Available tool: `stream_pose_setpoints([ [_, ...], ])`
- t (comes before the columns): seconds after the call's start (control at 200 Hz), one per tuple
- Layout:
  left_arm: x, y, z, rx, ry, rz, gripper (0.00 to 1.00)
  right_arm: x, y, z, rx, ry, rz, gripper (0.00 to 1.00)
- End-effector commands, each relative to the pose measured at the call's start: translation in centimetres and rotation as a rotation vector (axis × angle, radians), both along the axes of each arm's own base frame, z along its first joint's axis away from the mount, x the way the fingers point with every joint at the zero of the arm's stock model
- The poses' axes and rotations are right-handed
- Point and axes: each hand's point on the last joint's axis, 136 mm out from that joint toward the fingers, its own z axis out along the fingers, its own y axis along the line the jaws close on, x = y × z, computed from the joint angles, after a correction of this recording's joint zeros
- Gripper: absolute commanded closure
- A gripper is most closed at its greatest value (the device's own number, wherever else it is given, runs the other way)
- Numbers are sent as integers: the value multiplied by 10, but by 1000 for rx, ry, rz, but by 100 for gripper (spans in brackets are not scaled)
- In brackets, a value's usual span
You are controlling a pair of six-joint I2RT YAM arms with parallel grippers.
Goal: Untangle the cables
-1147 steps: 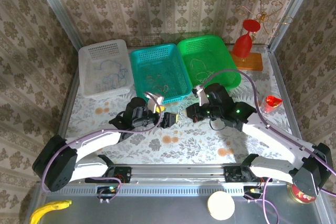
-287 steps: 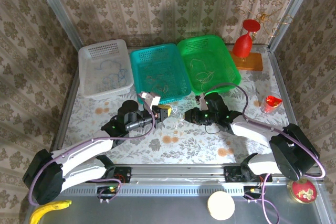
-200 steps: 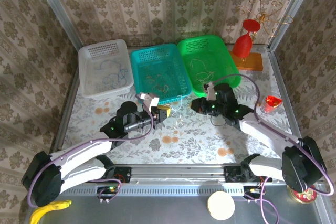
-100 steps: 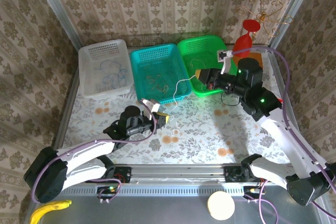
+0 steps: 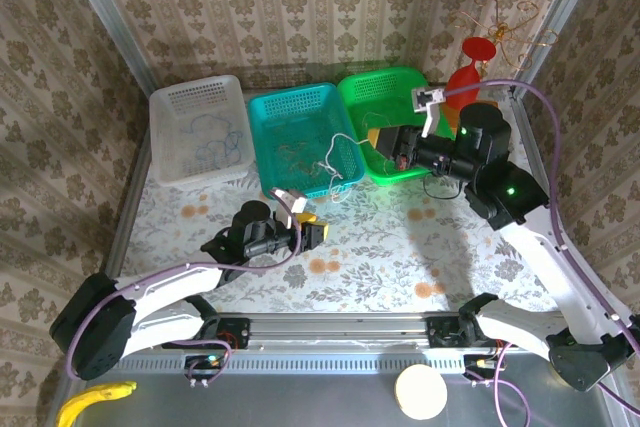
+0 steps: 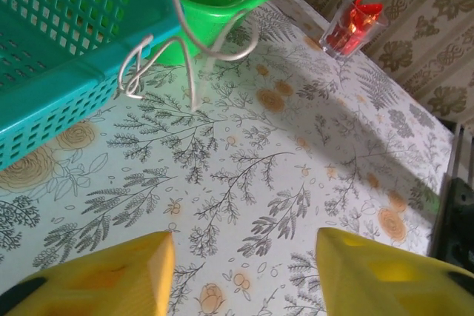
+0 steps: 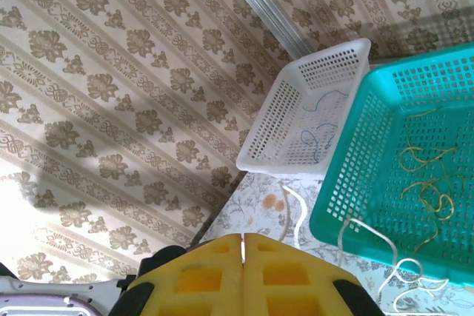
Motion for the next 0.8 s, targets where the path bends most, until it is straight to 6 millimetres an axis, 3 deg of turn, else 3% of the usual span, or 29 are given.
stream_pose_setpoints([
  [0.0, 6, 0, 8, -11, -33, 12, 39, -7, 0, 20, -2, -54, 20, 100],
  [0.335, 6, 5, -13, 45, -13, 21, 24, -19, 1, 49, 35, -99, 52, 100],
  [0.795, 13, 0, -14, 56, -26, 25, 18, -28, 0, 69, 67, -130, 72, 100],
])
